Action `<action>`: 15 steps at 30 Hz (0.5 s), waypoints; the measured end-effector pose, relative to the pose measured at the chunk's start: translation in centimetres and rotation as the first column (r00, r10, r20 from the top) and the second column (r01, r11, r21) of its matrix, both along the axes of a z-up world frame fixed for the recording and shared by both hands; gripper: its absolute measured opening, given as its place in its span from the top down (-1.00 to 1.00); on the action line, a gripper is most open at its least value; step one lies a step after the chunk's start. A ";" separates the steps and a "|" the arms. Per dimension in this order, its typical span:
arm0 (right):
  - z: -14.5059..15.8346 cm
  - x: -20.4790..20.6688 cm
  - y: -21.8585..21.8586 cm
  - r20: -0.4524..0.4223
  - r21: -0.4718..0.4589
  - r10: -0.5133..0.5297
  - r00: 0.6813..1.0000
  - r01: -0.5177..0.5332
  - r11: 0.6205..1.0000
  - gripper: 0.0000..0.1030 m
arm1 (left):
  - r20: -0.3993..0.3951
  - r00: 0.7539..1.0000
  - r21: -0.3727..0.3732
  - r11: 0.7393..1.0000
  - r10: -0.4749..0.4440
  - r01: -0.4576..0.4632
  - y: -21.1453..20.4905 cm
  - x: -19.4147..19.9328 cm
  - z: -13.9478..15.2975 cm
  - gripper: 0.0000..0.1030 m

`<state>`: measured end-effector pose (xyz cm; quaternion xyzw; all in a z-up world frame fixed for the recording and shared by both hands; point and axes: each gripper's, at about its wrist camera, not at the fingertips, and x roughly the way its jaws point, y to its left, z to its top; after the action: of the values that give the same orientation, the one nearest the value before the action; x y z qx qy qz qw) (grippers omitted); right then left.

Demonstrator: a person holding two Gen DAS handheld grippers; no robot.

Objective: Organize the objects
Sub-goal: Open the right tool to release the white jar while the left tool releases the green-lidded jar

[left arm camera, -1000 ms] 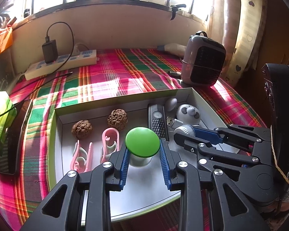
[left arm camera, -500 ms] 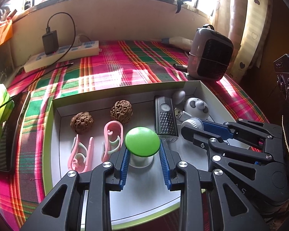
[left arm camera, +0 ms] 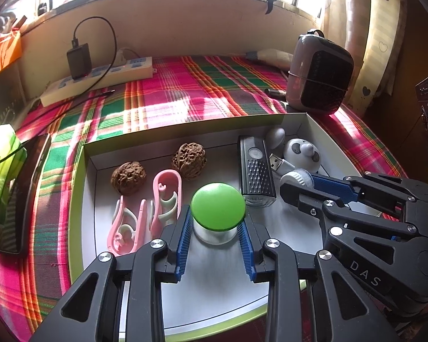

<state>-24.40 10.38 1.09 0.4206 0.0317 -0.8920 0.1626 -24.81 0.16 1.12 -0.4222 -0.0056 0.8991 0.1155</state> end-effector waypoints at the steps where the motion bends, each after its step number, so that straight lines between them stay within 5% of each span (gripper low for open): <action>1: 0.0 0.0 0.0 0.001 0.000 0.000 1.000 0.000 1.000 0.62 | 0.003 1.000 -0.002 1.000 0.000 0.000 0.0 0.0 0.0 0.42; 15: 0.1 0.3 0.0 0.004 0.000 -0.001 1.000 0.001 1.000 0.40 | 0.006 1.000 -0.013 1.000 0.010 -0.010 -0.1 0.5 0.1 0.38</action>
<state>-24.06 10.34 1.16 0.4226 0.0313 -0.8911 0.1622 -24.32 0.09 1.26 -0.4258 -0.0021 0.8983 0.1084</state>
